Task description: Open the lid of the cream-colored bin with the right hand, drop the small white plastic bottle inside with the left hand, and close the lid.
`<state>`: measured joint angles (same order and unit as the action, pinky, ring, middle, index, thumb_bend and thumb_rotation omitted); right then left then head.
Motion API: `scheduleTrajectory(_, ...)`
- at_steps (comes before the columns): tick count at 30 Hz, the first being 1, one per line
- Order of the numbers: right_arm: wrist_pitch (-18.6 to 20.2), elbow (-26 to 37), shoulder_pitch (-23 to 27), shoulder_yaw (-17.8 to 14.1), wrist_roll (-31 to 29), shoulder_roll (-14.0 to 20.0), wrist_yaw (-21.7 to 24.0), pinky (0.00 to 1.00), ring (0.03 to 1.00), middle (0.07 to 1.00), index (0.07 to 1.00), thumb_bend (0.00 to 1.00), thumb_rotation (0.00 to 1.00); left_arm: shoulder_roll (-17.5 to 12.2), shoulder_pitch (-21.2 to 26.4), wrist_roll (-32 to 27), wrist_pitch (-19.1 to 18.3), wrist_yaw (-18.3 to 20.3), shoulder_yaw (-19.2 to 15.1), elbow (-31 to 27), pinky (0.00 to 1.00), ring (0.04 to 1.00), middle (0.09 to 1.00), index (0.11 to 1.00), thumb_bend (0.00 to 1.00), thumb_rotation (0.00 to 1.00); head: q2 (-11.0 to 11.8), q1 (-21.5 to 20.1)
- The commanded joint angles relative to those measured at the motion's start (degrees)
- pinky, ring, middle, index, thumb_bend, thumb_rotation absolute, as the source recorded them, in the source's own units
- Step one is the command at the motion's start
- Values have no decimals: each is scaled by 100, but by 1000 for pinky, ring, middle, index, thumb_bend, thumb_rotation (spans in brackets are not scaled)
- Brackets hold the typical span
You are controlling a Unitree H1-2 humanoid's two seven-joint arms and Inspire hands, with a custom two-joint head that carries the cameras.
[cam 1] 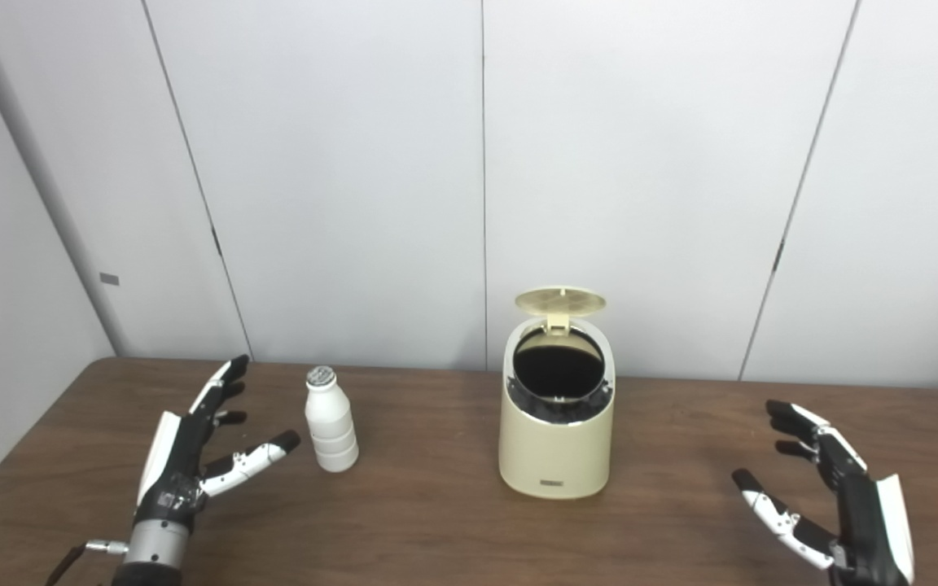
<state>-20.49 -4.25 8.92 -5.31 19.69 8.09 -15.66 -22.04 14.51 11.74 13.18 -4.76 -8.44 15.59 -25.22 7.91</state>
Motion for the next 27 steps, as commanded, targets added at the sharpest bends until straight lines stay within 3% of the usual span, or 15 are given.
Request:
scheduleTrajectory(1, -61, 204, 135, -53, 125, 89, -71, 677, 759, 768, 740, 255, 8, -205, 165, 110, -73, 75, 51, -239, 769, 906, 942, 955, 1000, 496, -8, 86)
scheduleTrajectory(7, 44, 313, 109, -67, -17, 94, 20, 701, 770, 768, 738, 258, 42, -250, 156, 225, -187, 141, 130, -222, 845, 938, 960, 961, 1000, 485, -3, 208)
scheduleTrajectory(13, -39, 261, 142, -66, -89, 159, 32, 692, 769, 765, 734, 253, 0, -240, 147, 377, -411, 117, 186, -238, 836, 936, 965, 974, 1000, 499, 123, 435)
scheduleTrajectory(21, 221, 527, 128, -95, -168, 128, 141, 668, 757, 757, 721, 237, 0, -242, 198, 609, -931, 206, 339, -171, 854, 956, 987, 981, 1000, 475, 220, 614)
scheduleTrajectory(27, 314, 670, 115, -93, -247, 124, 215, 629, 742, 748, 705, 228, 165, -242, 290, 669, -982, 193, 428, 71, 852, 941, 970, 953, 1000, 449, 213, 684)
